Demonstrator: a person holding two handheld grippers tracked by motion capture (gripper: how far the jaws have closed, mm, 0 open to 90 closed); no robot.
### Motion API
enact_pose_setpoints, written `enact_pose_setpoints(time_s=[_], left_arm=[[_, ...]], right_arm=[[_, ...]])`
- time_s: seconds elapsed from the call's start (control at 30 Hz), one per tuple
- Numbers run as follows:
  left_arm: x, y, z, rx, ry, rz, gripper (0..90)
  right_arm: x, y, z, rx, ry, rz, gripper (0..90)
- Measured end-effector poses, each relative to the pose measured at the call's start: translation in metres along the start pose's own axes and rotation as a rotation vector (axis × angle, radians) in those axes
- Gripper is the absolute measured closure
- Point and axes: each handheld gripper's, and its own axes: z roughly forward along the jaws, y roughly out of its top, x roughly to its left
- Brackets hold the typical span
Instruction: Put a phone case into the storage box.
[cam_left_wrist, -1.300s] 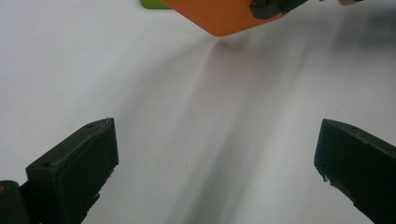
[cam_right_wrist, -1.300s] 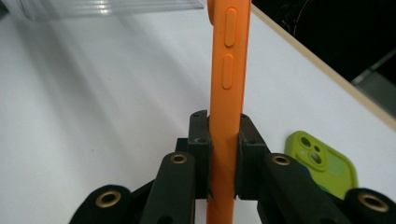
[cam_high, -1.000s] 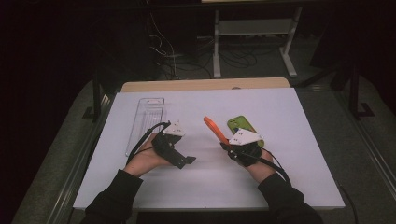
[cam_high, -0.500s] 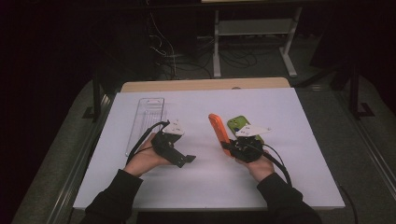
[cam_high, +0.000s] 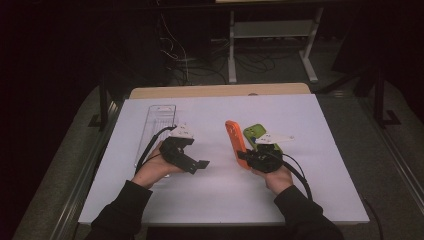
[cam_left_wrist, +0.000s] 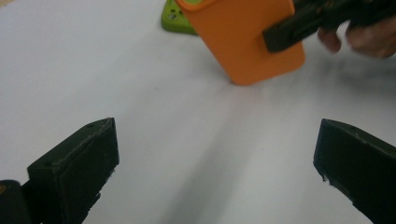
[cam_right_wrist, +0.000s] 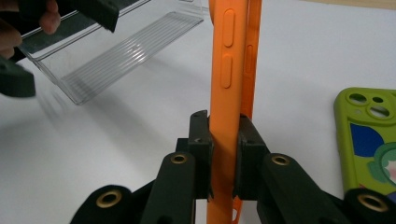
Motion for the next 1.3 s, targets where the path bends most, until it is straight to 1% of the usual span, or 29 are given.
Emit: enact_pose_setpoints(time_s=[0.03,0.07,0.1,0.13,0.2,0.27,0.33,0.37,0.4,0.43,0.5,0.57,0.63,0.7,0.83,0.9,0.93,0.97,1.0,1.07,1.17,1.2,1.27,1.3], left_arm=[[0.001,0.001,0.000,-0.021,0.004,-0.005,0.0],[0.001,0.002,-0.001,-0.029,0.004,-0.032,0.0],[0.004,0.004,-0.002,-0.041,0.000,-0.034,0.0],[0.005,0.005,-0.002,-0.053,-0.006,-0.059,0.0],[0.008,0.008,-0.002,-0.070,-0.016,-0.069,0.0],[0.009,0.012,-0.001,-0.082,-0.030,-0.090,0.0],[0.010,0.017,0.000,-0.083,-0.025,-0.080,0.0],[0.010,0.019,0.000,-0.090,-0.025,-0.087,0.0],[0.010,0.022,0.000,-0.100,-0.025,-0.087,0.0],[0.010,0.024,0.000,-0.116,-0.029,-0.090,0.0],[0.010,0.029,0.001,-0.132,-0.035,-0.102,0.0],[0.010,0.033,0.003,-0.136,-0.036,-0.096,0.0],[0.010,0.036,0.005,-0.138,-0.036,-0.101,0.0],[0.010,0.038,0.008,-0.144,-0.043,-0.093,0.0],[0.008,0.038,0.013,-0.149,-0.058,-0.114,0.0],[0.008,0.038,0.016,-0.147,-0.061,-0.104,0.0],[0.007,0.038,0.018,-0.154,-0.067,-0.116,0.0],[0.007,0.038,0.019,-0.154,-0.072,-0.117,0.0],[0.007,0.038,0.021,-0.160,-0.075,-0.111,0.0],[0.006,0.036,0.024,-0.174,-0.077,-0.120,0.0],[0.006,0.034,0.029,-0.163,-0.086,-0.133,0.0],[0.007,0.033,0.031,-0.167,-0.082,-0.129,0.0],[0.008,0.031,0.032,-0.169,-0.093,-0.125,0.0],[0.007,0.031,0.033,-0.172,-0.098,-0.136,0.0]], right_arm=[[0.001,0.000,0.000,-0.001,0.001,-0.001,78.6],[0.001,0.000,0.000,0.000,0.002,0.000,78.6],[0.002,0.000,0.000,0.007,0.002,0.013,78.6],[0.002,0.000,0.000,0.004,0.003,0.008,78.6],[0.003,0.001,0.000,0.002,0.004,0.009,78.6],[0.004,0.002,0.000,-0.002,0.007,0.010,78.6],[0.005,0.002,0.001,-0.007,0.008,0.004,78.6],[0.005,0.002,0.001,-0.009,0.009,0.005,78.7],[0.006,0.003,0.002,-0.006,0.010,0.001,78.6],[0.007,0.003,0.002,-0.009,0.010,-0.009,78.6],[0.010,0.002,0.003,-0.006,0.016,-0.007,78.6],[0.012,0.003,0.003,-0.004,0.020,-0.013,78.6],[0.014,0.003,0.004,-0.009,0.023,-0.017,78.6],[0.016,0.003,0.005,-0.011,0.027,-0.030,78.6],[0.020,0.004,0.006,-0.016,0.036,-0.038,78.6],[0.022,0.004,0.007,-0.017,0.039,-0.042,78.6],[0.023,0.004,0.007,-0.019,0.041,-0.046,78.6],[0.023,0.005,0.007,-0.022,0.043,-0.053,78.6],[0.025,0.005,0.008,-0.020,0.045,-0.052,78.6],[0.026,0.004,0.008,-0.023,0.050,-0.059,78.6],[0.028,0.005,0.009,-0.026,0.056,-0.066,78.6],[0.029,0.005,0.009,-0.024,0.057,-0.062,78.6],[0.030,0.005,0.009,-0.026,0.061,-0.063,78.6],[0.030,0.005,0.009,-0.028,0.062,-0.070,78.6]])
